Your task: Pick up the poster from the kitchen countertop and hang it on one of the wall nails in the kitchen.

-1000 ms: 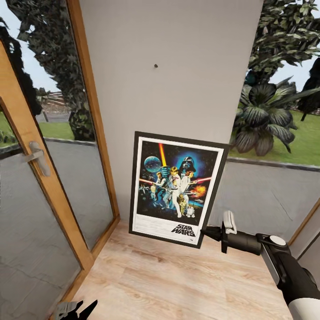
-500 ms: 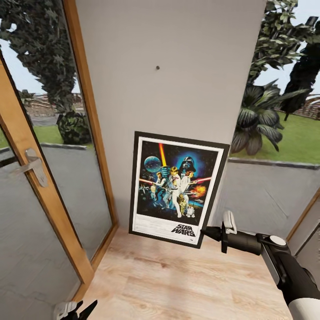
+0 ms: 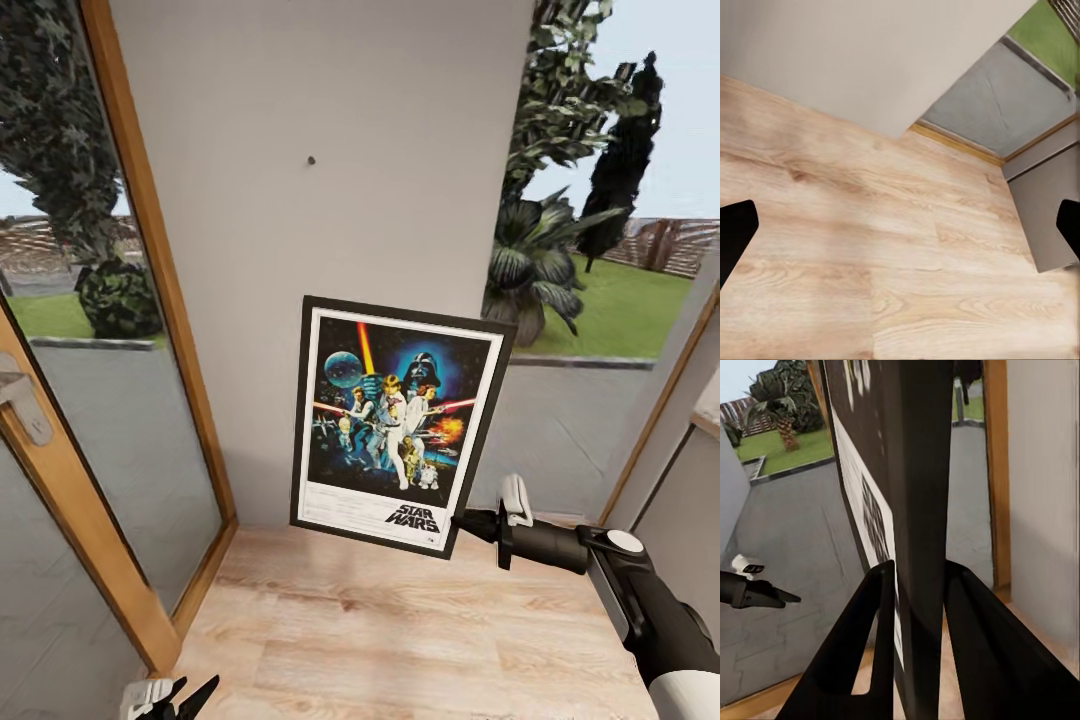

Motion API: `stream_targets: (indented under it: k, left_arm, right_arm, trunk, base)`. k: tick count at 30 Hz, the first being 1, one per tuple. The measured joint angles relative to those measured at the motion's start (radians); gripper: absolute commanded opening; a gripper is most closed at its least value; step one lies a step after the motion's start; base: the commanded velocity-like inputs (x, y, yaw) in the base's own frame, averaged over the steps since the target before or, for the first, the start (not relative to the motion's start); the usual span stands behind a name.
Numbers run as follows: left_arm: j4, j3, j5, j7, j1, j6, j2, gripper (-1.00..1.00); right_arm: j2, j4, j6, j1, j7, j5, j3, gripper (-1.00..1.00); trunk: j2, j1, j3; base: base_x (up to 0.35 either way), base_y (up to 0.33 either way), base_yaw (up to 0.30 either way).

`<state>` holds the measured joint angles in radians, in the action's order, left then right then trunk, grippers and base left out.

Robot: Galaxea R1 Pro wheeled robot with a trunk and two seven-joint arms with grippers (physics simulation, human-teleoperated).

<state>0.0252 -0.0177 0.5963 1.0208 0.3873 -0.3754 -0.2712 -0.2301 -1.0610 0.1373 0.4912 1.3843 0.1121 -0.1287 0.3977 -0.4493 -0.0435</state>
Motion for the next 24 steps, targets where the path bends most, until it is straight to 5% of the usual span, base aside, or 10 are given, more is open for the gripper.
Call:
stream_targets:
  k: [13, 24]
  left_arm:
    - [0.0, 0.0, 0.0, 0.0, 0.0, 0.0, 0.0, 1.0]
    - [0.0, 0.0, 0.0, 0.0, 0.0, 0.0, 0.0, 1.0]
  right_arm:
    - [0.0, -0.001, 0.0, 0.0, 0.0, 0.0, 0.0, -1.0]
    - [0.0, -0.004, 0.0, 0.0, 0.0, 0.001, 0.0, -1.0]
  trunk:
    - [0.0, 0.0, 0.009]
    - [0.0, 0.0, 0.009]
  base:
    - [0.013, 0.002, -0.126]
    - [0.22, 0.055, -0.001]
